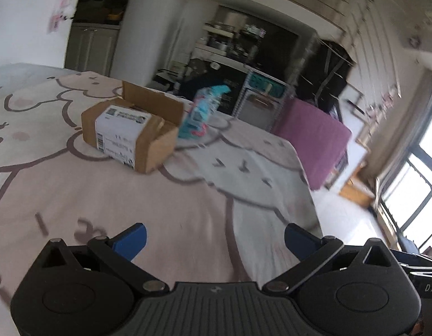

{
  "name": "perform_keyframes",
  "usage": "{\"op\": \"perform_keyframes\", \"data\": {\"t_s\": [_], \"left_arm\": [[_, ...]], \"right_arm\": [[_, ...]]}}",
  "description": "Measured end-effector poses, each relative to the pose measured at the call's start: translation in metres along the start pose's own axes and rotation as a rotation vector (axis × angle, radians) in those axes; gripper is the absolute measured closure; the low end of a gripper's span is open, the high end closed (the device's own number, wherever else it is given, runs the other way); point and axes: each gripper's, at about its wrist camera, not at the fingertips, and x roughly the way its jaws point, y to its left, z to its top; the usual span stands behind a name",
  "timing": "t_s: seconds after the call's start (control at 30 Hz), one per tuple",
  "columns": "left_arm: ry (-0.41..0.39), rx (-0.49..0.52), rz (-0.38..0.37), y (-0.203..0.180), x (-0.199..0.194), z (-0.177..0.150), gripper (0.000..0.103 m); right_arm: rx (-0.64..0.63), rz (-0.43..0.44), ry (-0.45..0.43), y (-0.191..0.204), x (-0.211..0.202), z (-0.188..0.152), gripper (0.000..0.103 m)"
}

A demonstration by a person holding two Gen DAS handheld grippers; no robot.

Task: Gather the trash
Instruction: 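Move the left tool to the cardboard box while the right tool approaches the blue-teal bag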

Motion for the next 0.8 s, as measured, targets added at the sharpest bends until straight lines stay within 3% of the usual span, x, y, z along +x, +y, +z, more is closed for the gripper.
{"op": "perform_keyframes", "data": {"t_s": [0.27, 0.47, 0.53, 0.6, 0.63, 0.7, 0.8], "left_arm": [[-0.046, -0.138, 0.083, 0.017, 0.043, 0.040, 0.000], [-0.074, -0.262, 0.091, 0.041, 0.052, 0.063, 0.000], [-0.083, -0.304, 0.098, 0.048, 0.052, 0.069, 0.000], [-0.094, -0.343, 0.107, 0.054, 0.052, 0.074, 0.000], [-0.101, -0.359, 0.110, 0.056, 0.053, 0.075, 0.000], [-0.112, -0.385, 0.112, 0.059, 0.055, 0.078, 0.000], [-0.116, -0.407, 0.105, 0.062, 0.060, 0.082, 0.000]], "right_arm": [[-0.038, 0.082, -0.001, 0.024, 0.082, 0.074, 0.000], [-0.077, 0.097, 0.043, 0.042, 0.148, 0.119, 0.001], [-0.076, 0.102, 0.065, 0.051, 0.173, 0.129, 0.015], [-0.060, 0.148, 0.102, 0.057, 0.198, 0.136, 0.049], [-0.044, 0.174, 0.119, 0.061, 0.209, 0.139, 0.057], [-0.008, 0.266, 0.135, 0.066, 0.229, 0.141, 0.083], [0.037, 0.390, 0.154, 0.077, 0.254, 0.144, 0.093]]}}
